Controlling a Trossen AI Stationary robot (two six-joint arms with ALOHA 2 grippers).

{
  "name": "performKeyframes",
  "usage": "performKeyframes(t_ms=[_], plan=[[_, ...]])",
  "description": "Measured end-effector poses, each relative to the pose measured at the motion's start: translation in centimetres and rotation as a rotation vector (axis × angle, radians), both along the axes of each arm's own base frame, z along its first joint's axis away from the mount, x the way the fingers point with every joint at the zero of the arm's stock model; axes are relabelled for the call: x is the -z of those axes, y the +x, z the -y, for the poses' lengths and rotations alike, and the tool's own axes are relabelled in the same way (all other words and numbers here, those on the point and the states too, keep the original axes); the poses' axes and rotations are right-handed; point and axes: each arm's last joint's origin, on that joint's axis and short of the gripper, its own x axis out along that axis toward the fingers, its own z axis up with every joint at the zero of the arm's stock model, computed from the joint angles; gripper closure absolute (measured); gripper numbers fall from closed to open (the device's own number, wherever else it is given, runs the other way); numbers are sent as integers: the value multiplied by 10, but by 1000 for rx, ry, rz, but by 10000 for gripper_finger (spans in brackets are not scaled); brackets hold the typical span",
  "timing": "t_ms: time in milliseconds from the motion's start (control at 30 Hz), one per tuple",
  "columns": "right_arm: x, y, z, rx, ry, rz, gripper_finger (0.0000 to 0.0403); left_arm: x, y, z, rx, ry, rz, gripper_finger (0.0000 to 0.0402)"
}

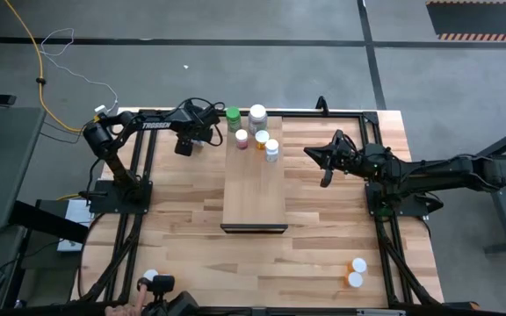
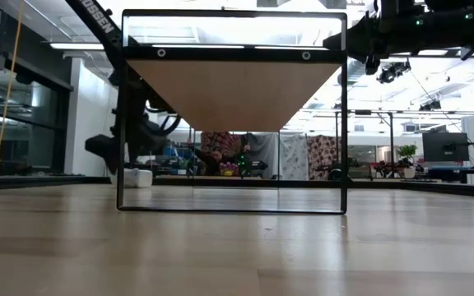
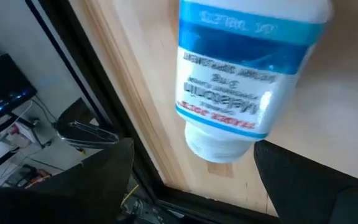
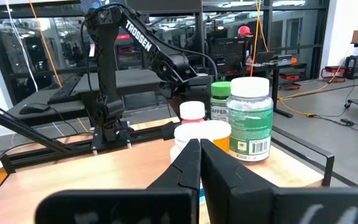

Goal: Pick and place medicine bottles onto shelf by color
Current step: Put the pill bottle on the shelf

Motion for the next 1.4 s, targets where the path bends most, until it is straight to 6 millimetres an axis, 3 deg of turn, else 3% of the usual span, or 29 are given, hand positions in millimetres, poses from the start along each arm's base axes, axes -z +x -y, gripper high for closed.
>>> performKeyframes(t_ms=[333, 533, 1200, 1400], plan=[[0, 0, 0, -1, 17, 5, 403, 0, -1, -1, -2, -2, 4, 80], [0, 0, 0, -1, 17, 6, 403, 2, -4, 6, 22, -117, -9, 80], [0, 0, 0, -1, 17, 6, 403, 3, 4, 2, 6, -125, 152, 80], [0, 0, 0, -1, 17, 6, 403, 20, 6, -1, -1, -166, 124, 80]])
